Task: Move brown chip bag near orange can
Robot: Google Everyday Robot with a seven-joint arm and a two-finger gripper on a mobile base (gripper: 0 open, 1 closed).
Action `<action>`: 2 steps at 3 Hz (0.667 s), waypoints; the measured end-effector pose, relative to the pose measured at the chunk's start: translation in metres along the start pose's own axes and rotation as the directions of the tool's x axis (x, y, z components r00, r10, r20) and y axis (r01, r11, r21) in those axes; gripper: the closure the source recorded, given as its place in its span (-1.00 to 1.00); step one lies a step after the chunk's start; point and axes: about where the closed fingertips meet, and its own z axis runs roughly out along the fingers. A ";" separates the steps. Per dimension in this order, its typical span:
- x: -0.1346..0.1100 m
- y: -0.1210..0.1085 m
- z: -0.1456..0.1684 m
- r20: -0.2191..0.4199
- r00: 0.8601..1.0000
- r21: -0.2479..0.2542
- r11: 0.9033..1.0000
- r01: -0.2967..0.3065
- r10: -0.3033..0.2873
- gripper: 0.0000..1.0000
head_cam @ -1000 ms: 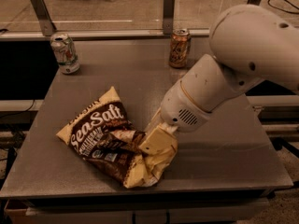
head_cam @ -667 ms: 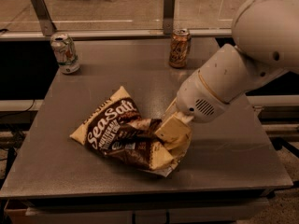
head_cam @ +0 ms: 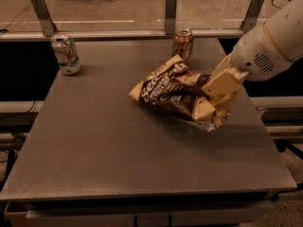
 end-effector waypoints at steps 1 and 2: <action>0.019 -0.051 -0.033 -0.004 0.998 0.095 0.994 -0.056 0.057 1.00; 0.040 -0.088 -0.050 -0.019 0.994 0.156 0.982 -0.107 0.112 1.00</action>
Offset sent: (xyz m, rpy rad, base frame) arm 0.0822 -0.1486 0.0165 -0.0851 -0.0516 -0.2849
